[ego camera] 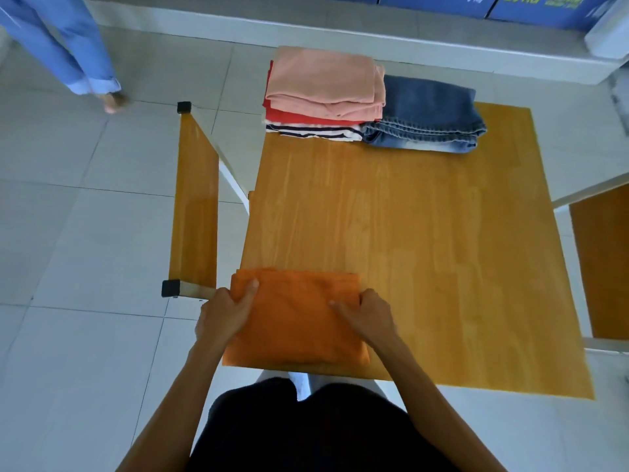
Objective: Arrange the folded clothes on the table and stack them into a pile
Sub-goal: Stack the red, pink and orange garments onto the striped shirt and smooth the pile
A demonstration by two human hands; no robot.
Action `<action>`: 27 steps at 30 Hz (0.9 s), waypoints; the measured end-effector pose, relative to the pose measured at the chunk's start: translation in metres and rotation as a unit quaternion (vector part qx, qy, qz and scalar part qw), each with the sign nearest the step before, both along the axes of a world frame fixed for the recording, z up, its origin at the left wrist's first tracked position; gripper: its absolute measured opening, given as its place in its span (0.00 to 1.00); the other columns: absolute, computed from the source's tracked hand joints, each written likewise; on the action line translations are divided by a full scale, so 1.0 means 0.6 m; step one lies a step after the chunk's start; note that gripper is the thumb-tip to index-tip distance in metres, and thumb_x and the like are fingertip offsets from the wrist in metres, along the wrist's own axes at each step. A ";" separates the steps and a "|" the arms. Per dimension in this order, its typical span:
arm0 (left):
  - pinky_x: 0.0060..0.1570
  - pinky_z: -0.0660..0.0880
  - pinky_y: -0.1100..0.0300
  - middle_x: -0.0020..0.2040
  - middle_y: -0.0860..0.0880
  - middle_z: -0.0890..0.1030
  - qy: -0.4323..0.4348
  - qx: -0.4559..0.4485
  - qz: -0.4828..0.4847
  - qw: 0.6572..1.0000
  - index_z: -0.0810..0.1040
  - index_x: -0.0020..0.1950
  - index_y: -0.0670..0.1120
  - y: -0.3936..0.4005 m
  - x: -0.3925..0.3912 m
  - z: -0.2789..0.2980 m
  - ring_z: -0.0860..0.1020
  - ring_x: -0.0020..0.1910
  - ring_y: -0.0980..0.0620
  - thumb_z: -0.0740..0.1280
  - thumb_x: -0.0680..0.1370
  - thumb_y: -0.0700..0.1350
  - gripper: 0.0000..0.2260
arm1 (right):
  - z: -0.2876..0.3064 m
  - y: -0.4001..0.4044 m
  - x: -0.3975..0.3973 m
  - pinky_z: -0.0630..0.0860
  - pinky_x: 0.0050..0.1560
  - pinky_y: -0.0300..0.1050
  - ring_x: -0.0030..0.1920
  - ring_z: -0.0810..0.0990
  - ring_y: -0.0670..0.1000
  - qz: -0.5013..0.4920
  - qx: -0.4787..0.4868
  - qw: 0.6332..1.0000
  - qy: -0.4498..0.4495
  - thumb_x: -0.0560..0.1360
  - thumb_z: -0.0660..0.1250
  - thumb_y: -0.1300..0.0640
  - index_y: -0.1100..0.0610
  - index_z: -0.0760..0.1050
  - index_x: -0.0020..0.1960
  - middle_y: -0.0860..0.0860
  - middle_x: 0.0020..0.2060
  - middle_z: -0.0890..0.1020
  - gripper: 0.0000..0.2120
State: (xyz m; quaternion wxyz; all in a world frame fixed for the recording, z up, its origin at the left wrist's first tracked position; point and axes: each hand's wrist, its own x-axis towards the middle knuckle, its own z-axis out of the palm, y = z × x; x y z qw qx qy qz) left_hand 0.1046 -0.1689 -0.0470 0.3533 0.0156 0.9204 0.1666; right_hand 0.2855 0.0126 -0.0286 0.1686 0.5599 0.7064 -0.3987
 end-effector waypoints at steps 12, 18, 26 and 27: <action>0.61 0.72 0.40 0.68 0.44 0.75 0.018 0.130 0.019 0.991 0.67 0.71 0.48 0.007 0.006 0.024 0.76 0.64 0.38 0.55 0.73 0.72 0.36 | -0.005 -0.020 0.008 0.78 0.44 0.45 0.49 0.79 0.44 -0.125 -0.041 0.971 0.201 0.75 0.68 0.40 0.46 0.72 0.58 0.43 0.50 0.80 0.16; 0.62 0.72 0.40 0.68 0.43 0.73 -0.005 0.141 0.014 0.990 0.65 0.71 0.46 0.041 -0.017 0.028 0.75 0.64 0.40 0.54 0.77 0.67 0.31 | -0.010 0.018 -0.011 0.75 0.43 0.42 0.50 0.77 0.44 -0.155 -0.061 0.962 0.215 0.76 0.69 0.41 0.52 0.72 0.61 0.45 0.53 0.79 0.20; 0.61 0.71 0.44 0.66 0.45 0.74 0.078 0.184 -0.056 0.978 0.65 0.70 0.47 0.206 -0.147 0.095 0.76 0.59 0.45 0.48 0.80 0.65 0.28 | 0.064 0.187 -0.124 0.71 0.42 0.41 0.50 0.79 0.48 -0.158 -0.013 0.944 0.288 0.79 0.67 0.44 0.55 0.75 0.59 0.49 0.54 0.81 0.17; 0.62 0.71 0.43 0.67 0.45 0.74 0.083 0.198 -0.058 0.975 0.64 0.71 0.47 0.236 -0.170 0.108 0.76 0.60 0.44 0.47 0.80 0.65 0.28 | 0.079 0.215 -0.148 0.72 0.41 0.41 0.50 0.79 0.49 -0.157 -0.001 0.940 0.302 0.79 0.67 0.45 0.56 0.76 0.57 0.50 0.52 0.81 0.15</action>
